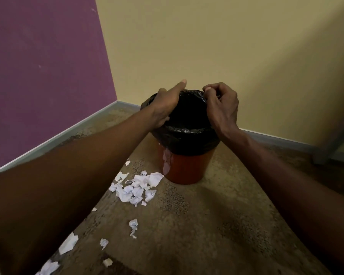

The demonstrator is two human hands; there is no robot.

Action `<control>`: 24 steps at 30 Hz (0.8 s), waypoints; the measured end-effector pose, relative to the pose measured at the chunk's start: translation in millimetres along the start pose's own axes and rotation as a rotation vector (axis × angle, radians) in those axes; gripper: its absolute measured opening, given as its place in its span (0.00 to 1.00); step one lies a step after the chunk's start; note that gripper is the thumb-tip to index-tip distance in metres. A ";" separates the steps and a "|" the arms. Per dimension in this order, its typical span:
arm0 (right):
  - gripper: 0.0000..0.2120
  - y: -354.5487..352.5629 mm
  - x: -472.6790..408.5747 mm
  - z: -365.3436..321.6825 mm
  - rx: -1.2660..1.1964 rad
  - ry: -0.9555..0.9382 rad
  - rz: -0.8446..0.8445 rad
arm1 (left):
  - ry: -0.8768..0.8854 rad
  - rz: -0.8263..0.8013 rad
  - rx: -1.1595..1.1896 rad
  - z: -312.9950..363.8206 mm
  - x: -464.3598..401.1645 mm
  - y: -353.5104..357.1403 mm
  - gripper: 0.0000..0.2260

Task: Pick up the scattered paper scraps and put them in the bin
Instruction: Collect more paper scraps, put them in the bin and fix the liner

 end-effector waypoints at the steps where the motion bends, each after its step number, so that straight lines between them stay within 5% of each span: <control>1: 0.10 1.7 4.0 -3.8 0.007 -0.014 -0.005 | 0.039 0.026 0.024 1.2 6.1 -4.5 0.37; 4: 0.10 10.8 21.2 -17.9 -0.020 -0.120 -0.034 | 0.156 0.191 0.106 3.3 25.2 -26.1 0.17; 10: 0.07 40.2 88.8 -46.9 0.097 -0.584 -0.251 | 0.191 0.424 0.011 -42.1 72.4 -84.5 0.15; 14: 0.07 61.2 126.5 -37.8 0.105 -0.625 -0.413 | 0.070 0.468 0.000 -90.3 107.0 -110.8 0.13; 18: 0.07 94.3 166.7 3.6 0.298 -0.521 -0.723 | -0.097 0.320 -0.149 -164.7 142.9 -128.8 0.09; 24: 0.17 136.9 245.7 88.5 0.677 -0.343 -1.368 | -0.107 -0.150 -0.839 -286.4 203.2 -147.3 0.16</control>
Point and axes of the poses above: each hand's wrist, its own x-axis away from the middle knuckle, its own y-axis out of the palm, z = x × y, the point moved 4 cm from there along -x, towards the middle knuckle, and after that the axes turned 6 degrees about y, right-handed, at the moved point
